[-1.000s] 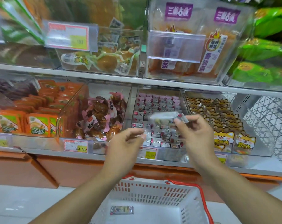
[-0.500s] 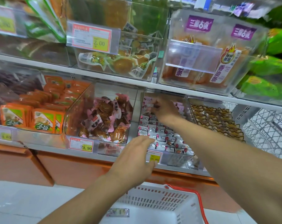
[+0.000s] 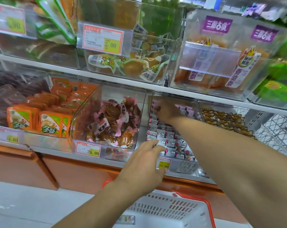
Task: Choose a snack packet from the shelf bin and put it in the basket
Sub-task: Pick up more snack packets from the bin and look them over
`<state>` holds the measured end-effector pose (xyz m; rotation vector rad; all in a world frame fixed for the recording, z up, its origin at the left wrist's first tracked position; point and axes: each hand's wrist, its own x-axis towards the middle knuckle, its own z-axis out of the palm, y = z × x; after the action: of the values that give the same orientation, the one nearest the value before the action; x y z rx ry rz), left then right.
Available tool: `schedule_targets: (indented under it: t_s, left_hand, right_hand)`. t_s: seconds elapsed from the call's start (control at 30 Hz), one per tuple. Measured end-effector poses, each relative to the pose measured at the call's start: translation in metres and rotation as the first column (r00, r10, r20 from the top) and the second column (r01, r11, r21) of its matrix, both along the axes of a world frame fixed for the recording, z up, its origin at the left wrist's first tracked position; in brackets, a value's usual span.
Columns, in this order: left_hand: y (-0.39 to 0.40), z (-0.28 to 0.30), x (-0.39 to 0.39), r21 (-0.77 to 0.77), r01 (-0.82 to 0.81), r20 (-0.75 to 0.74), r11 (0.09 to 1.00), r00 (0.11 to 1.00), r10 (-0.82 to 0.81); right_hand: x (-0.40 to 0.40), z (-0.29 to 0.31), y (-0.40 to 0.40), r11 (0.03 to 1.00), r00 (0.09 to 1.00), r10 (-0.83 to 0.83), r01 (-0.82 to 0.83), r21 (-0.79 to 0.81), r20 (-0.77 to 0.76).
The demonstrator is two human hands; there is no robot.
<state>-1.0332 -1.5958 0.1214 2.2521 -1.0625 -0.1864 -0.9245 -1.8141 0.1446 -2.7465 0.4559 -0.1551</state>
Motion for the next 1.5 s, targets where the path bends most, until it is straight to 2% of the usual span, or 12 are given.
schedule_targets:
  t_s: [0.13, 0.2, 0.27, 0.37, 0.43, 0.5, 0.6, 0.73, 0.87, 1.1, 1.3, 1.5]
  left_hand:
    - [-0.001, 0.002, 0.002, -0.060, -0.012, 0.030, 0.998, 0.999, 0.014]
    - [-0.002, 0.003, 0.002, -0.082, -0.021, 0.049, 0.996, 0.999, 0.025]
    - [-0.002, 0.004, 0.002, -0.100, -0.030, 0.056, 0.995, 0.998, 0.036]
    - [-0.002, 0.008, 0.000, -0.164, -0.103, -0.025, 0.981, 0.995, 0.101]
    - [-0.003, 0.014, 0.001, -0.287, -0.243, -0.240, 0.927, 0.955, 0.176]
    - [-0.003, 0.022, 0.005, -0.394, -0.437, -0.540, 0.809, 0.822, 0.181]
    - [0.002, 0.026, 0.012, -0.394, -0.603, -0.772, 0.694, 0.627, 0.106]
    - [0.004, 0.019, 0.012, -0.352, -0.615, -0.881, 0.706, 0.472, -0.028]
    - [0.008, 0.012, 0.005, -0.333, -0.632, -0.932, 0.700, 0.331, -0.145]
    - [0.010, -0.007, 0.007, -0.315, -0.671, -0.948, 0.671, 0.255, -0.190]
    - [0.008, -0.020, 0.006, -0.283, -0.681, -0.955, 0.675, 0.268, -0.130]
    - [-0.001, -0.016, 0.003, -0.350, -0.669, -0.933, 0.656, 0.309, -0.183]
  right_hand:
    - [0.004, -0.007, 0.001, 0.999, 0.996, -0.051, 0.050, 0.017, 0.073]
    - [0.001, -0.007, 0.003, 0.980, 0.976, -0.110, 0.074, 0.184, 0.190]
    - [-0.007, -0.002, 0.008, 0.929, 0.924, -0.203, 0.076, 0.362, 0.325]
    - [-0.017, 0.012, 0.011, 0.855, 0.782, -0.439, 0.214, 0.472, 0.442]
    - [-0.033, 0.020, 0.013, 0.706, 0.671, -0.638, 0.313, 0.635, 0.377]
    - [-0.065, 0.027, 0.022, 0.474, 0.620, -0.736, 0.181, 0.862, 0.274]
    - [-0.130, 0.030, 0.042, 0.129, 0.675, -0.719, -0.100, 0.987, 0.163]
    - [-0.191, 0.024, 0.060, -0.086, 0.783, -0.617, -0.160, 0.983, 0.073]
    - [-0.212, 0.014, 0.057, -0.144, 0.820, -0.570, -0.152, 0.978, 0.043]
    - [-0.228, -0.001, 0.047, -0.121, 0.846, -0.530, -0.132, 0.984, 0.048]
    - [-0.236, -0.004, 0.045, -0.104, 0.870, -0.492, -0.096, 0.990, 0.033]
    - [-0.237, -0.004, 0.039, -0.204, 0.851, -0.524, -0.091, 0.975, -0.030]
